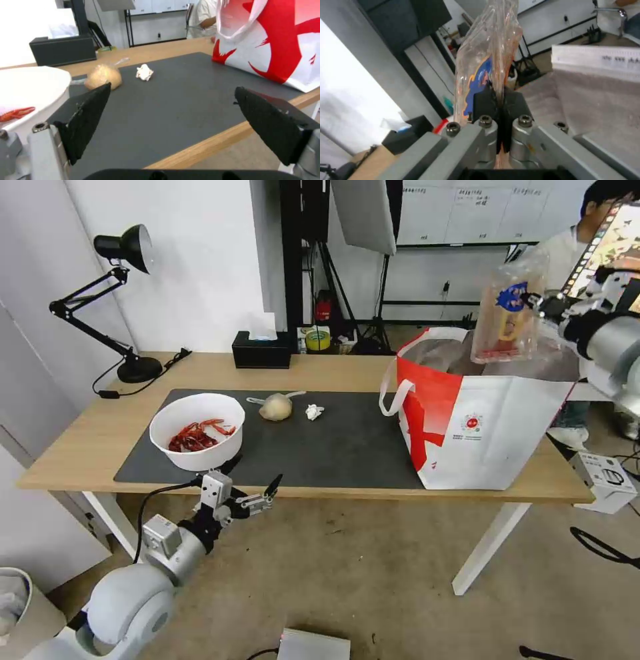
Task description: Pick up the trash from the table and place it into the takeout bag.
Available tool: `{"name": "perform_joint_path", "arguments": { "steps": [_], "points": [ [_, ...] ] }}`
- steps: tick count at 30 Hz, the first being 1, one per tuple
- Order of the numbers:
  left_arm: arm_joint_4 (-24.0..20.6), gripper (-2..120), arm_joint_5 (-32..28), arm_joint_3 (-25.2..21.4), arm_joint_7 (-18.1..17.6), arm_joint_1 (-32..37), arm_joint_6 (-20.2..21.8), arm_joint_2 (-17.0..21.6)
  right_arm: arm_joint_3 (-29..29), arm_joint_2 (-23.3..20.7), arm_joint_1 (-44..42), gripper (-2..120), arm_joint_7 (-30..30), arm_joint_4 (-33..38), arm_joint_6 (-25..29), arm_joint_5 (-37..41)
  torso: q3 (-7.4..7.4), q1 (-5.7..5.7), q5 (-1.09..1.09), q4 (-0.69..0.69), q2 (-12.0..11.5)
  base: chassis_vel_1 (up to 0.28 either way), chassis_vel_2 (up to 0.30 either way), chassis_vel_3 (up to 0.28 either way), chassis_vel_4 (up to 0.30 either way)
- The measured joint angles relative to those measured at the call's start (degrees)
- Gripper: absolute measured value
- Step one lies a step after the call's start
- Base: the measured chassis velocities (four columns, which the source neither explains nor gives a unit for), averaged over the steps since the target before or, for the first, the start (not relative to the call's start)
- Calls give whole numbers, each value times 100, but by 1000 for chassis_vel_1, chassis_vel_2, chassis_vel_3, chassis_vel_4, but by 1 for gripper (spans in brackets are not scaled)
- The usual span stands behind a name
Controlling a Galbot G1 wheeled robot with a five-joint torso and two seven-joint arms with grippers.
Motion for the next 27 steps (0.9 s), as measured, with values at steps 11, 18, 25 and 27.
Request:
{"name": "perform_joint_path", "arguments": {
  "steps": [11,18,25,27],
  "points": [
    [-68,100,-4,52,-12,-6,4,13,60,107,-467,0,-261,-26,132,-358,0,0,-1,-1,0,0,0,0,0],
    [-73,100,-2,71,-33,-11,16,6,57,190,-583,0,-124,142,139,-199,0,0,-1,0,0,0,0,0,0],
    [-72,100,12,137,-49,-15,21,-16,140,203,-714,0,415,277,-7,375,0,0,-1,0,0,0,0,0,0],
    [-70,100,12,139,-49,-19,22,-9,156,203,-731,0,490,287,-30,455,0,0,-1,0,0,0,0,0,0]
  ]
}}
